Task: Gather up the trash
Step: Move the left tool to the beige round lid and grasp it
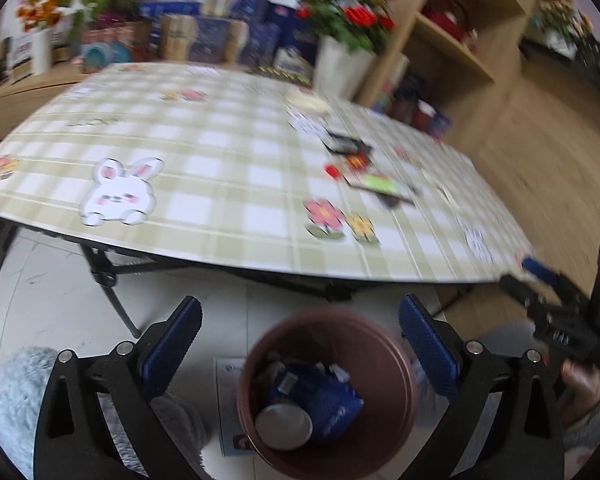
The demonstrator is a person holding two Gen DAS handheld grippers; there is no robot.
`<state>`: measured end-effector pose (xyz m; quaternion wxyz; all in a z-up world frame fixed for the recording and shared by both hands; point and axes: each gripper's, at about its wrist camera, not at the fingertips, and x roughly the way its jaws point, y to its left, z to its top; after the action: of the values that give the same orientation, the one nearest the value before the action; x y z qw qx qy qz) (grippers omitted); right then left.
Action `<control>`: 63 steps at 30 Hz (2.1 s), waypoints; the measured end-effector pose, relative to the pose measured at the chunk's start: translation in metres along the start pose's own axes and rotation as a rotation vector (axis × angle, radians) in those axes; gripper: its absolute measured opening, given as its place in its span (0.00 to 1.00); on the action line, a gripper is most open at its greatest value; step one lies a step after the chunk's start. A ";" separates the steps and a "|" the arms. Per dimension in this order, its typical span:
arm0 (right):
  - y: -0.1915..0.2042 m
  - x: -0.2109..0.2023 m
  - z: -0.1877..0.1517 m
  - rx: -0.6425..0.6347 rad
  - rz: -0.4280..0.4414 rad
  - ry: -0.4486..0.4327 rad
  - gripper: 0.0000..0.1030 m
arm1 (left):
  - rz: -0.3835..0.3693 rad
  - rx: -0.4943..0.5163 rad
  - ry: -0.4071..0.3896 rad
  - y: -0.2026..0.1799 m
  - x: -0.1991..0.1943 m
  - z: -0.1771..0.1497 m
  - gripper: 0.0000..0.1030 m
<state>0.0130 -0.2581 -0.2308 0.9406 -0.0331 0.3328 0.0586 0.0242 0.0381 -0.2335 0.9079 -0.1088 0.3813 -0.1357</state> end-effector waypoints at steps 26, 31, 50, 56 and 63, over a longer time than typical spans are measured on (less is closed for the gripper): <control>-0.050 0.038 0.041 0.126 0.009 0.039 0.94 | -0.045 -0.005 0.009 0.008 0.025 0.085 0.94; -0.071 0.062 0.069 0.157 -0.005 0.003 0.95 | -0.061 0.106 0.003 -0.018 0.072 0.150 0.94; -0.118 0.135 0.108 0.156 0.032 0.118 0.95 | 0.072 0.353 0.177 -0.074 0.316 0.275 0.94; -0.125 0.137 0.108 0.174 0.016 0.122 0.94 | 0.115 0.268 0.249 -0.059 0.349 0.289 0.94; -0.122 0.137 0.108 0.151 0.017 0.128 0.94 | 0.183 0.290 0.291 -0.062 0.364 0.289 0.94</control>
<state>0.2016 -0.3564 -0.2305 0.9168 0.0368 0.3958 0.0391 0.4678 -0.1131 -0.2582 0.8580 0.0785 0.4932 -0.1204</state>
